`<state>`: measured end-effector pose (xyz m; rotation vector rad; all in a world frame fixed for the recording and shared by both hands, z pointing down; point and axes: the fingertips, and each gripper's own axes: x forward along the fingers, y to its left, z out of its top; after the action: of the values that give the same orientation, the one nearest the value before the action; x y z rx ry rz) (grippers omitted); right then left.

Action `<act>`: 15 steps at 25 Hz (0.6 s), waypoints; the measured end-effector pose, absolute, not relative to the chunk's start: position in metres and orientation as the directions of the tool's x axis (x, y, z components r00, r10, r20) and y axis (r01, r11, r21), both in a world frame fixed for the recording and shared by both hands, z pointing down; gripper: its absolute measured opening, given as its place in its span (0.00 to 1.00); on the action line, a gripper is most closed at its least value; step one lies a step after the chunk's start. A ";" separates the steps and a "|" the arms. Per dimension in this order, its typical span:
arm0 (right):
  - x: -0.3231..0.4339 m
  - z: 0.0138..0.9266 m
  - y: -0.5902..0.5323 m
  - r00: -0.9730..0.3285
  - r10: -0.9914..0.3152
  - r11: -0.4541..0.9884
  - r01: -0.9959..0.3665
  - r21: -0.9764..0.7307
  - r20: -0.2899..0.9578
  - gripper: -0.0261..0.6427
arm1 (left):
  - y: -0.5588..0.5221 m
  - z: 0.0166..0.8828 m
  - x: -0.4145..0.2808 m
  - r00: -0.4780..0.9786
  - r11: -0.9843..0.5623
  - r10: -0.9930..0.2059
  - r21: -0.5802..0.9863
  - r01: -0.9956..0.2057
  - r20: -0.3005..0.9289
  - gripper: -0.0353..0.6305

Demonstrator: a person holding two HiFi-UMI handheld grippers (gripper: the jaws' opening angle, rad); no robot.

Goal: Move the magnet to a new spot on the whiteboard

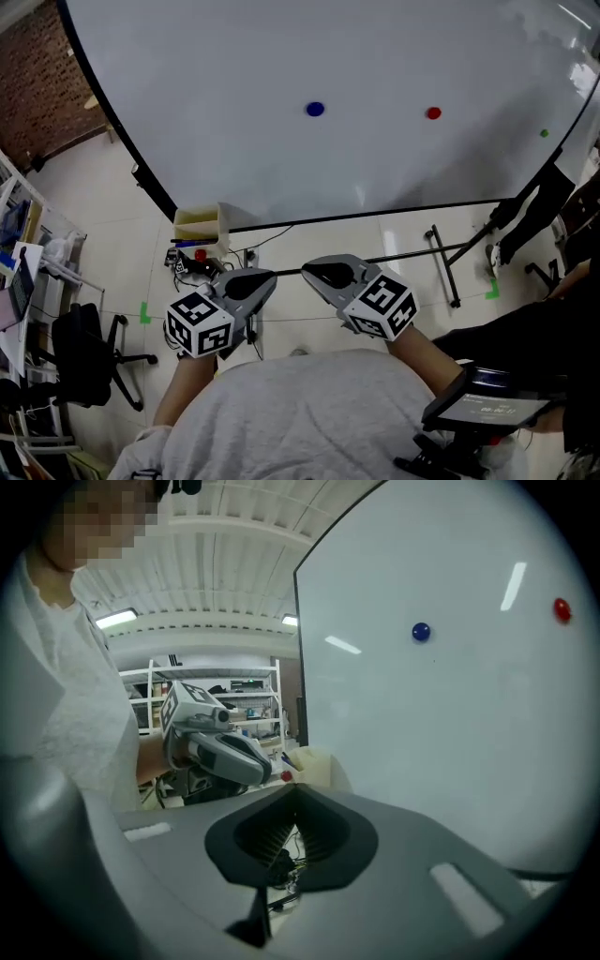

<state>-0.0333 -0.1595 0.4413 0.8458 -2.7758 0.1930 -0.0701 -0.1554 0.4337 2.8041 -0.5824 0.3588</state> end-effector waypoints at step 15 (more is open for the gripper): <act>0.037 0.447 -0.036 -0.850 -0.472 0.823 -0.520 -0.227 0.235 0.04 | -0.043 0.440 0.011 0.888 -0.893 -0.296 0.229 -0.388 0.353 0.03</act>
<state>0.0370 -0.0361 0.4466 0.7782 -2.8375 0.4252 0.0111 -0.0431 0.4399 2.7615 -0.5118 0.4490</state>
